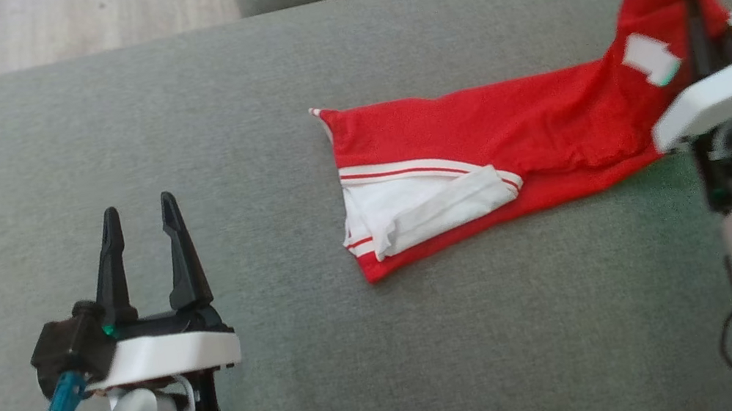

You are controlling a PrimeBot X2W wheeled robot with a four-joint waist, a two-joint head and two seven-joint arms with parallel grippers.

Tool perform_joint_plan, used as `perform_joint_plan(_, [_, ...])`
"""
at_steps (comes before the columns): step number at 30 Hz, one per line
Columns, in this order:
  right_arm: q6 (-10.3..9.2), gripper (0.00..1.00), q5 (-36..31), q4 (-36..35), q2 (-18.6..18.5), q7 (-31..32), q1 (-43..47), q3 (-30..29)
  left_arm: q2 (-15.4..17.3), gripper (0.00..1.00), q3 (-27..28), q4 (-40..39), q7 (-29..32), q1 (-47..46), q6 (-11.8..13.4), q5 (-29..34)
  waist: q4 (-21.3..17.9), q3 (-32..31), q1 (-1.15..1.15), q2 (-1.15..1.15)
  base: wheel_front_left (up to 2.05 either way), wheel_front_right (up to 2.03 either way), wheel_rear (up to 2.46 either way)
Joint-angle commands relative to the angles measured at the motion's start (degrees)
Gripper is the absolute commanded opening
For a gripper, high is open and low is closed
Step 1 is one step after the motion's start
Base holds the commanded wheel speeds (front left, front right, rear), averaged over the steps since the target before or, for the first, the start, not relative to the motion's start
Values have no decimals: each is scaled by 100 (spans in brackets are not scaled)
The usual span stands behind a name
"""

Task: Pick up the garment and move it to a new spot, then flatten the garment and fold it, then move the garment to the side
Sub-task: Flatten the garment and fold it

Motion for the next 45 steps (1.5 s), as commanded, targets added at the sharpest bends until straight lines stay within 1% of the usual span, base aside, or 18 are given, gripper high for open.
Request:
perform_joint_plan(1, [-5,0,99,-309,123,38,-54,375,52,100,160,-162,-29,-53,-12,16,107,-87,0,0,0,0,0])
perform_joint_plan(4, [-5,0,350,-460,207,146,32,847,52,100,160,-174,-29,-32,5,15,243,-138,0,0,0,0,0])
perform_joint_plan(10, [-5,0,1425,-428,221,180,91,2131,52,100,87,-146,-29,-42,-23,36,497,-134,0,0,0,0,0])
perform_joint_plan(15, [-5,0,1944,-216,222,99,42,2965,52,100,8,-132,-29,-97,-25,50,698,-75,0,0,0,0,0])
perform_joint_plan(20, [-5,0,2248,76,223,12,12,3572,52,100,-54,-142,-29,-116,-4,14,853,-20,0,0,0,0,0])
perform_joint_plan(25, [-5,0,2393,345,223,-83,41,3962,52,100,-159,-133,-29,-139,7,-11,991,13,0,0,0,0,0])
perform_joint_plan(30, [-5,0,2529,546,223,-184,39,4173,52,100,-224,-121,-29,-175,28,-37,1093,15,0,0,0,0,0])
perform_joint_plan(41, [-5,0,2759,795,223,-276,9,4548,52,100,-257,-106,-29,-112,48,-63,1171,-33,0,0,0,0,0])
perform_joint_plan(43, [-5,0,2876,766,223,-236,33,4745,52,100,-252,-107,-29,-98,53,-63,1164,-39,0,0,0,0,0])
perform_joint_plan(44, [-5,17,2946,699,223,-220,51,4908,52,100,-246,-105,-29,-88,54,-60,1150,-44,0,0,0,0,0])
perform_joint_plan(45, [-5,65,2964,666,223,-235,48,5016,52,100,-242,-96,-29,-79,52,-58,1130,-47,0,0,0,0,0])
